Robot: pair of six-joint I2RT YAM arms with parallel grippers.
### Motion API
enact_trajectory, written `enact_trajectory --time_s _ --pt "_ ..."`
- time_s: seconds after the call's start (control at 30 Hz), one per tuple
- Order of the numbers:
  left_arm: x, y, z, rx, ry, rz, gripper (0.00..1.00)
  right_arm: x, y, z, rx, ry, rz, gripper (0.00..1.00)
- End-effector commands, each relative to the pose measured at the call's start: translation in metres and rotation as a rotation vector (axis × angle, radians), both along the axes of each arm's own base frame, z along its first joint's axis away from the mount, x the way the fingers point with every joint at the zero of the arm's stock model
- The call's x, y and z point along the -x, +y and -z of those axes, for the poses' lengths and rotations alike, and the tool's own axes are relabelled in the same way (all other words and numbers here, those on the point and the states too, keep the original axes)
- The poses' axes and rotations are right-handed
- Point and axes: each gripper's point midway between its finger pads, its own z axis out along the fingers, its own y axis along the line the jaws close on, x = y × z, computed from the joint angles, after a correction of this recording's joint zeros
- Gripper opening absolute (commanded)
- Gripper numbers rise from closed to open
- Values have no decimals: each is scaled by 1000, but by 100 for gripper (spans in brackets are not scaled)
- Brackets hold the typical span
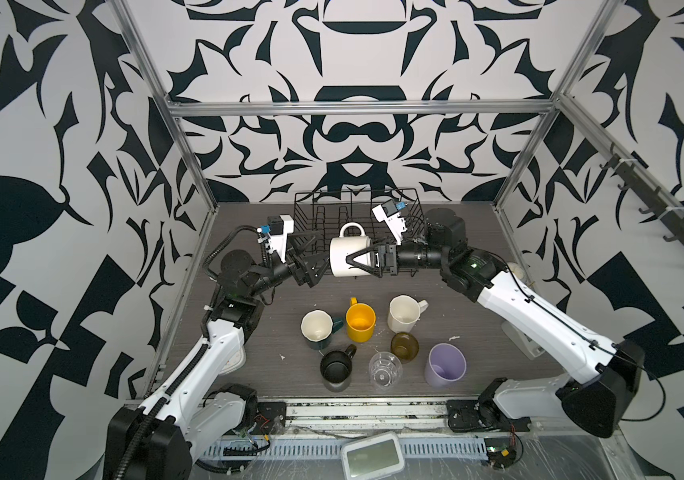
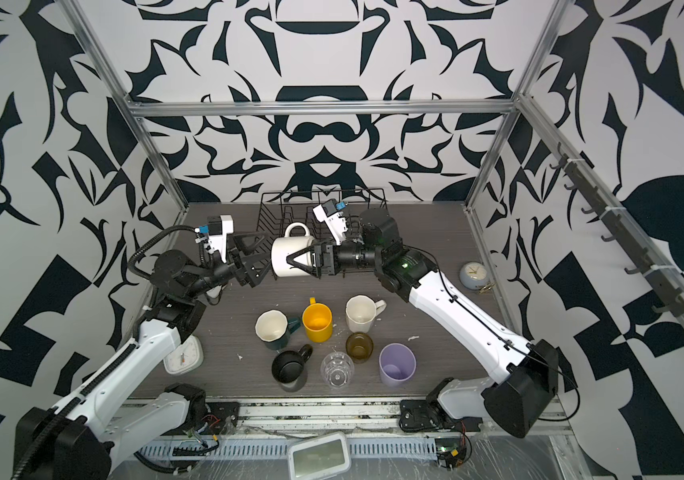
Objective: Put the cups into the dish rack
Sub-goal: 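Open the left gripper and carry the white mug over the rack with the right gripper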
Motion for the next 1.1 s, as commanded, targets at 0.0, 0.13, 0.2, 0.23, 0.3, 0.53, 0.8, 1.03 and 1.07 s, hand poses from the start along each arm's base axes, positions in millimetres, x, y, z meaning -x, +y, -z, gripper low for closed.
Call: enact_trajectory --time_s 0.0,0.13,0.2,0.23,0.3,0.53,0.8,1.03,1.07 --pt "-13 18 -1 -22 -8 -149 99 1 -21 -52 -34 -150 76 0" --pt "-27 43 0 -53 48 -296 99 -13 -42 -45 48 -130 175 0" --pt "-33 53 4 -96 84 -343 99 -25 -54 -42 72 -105 221 0" --pt "-34 57 6 -118 97 -361 99 -32 -62 -40 89 -87 249 0" --pt "-40 68 11 -153 129 -412 99 -46 -75 -35 139 -74 310 0" --pt "-80 132 29 -260 270 -735 100 -89 -101 -18 388 -70 477 0" --pt "-109 193 32 -224 382 -959 99 -133 -118 -7 556 -70 573 0" --pt "-113 213 32 -169 393 -989 100 -181 -131 22 647 -26 618 0" --pt "-112 213 33 -166 391 -991 100 -187 -133 27 657 -17 622 0"
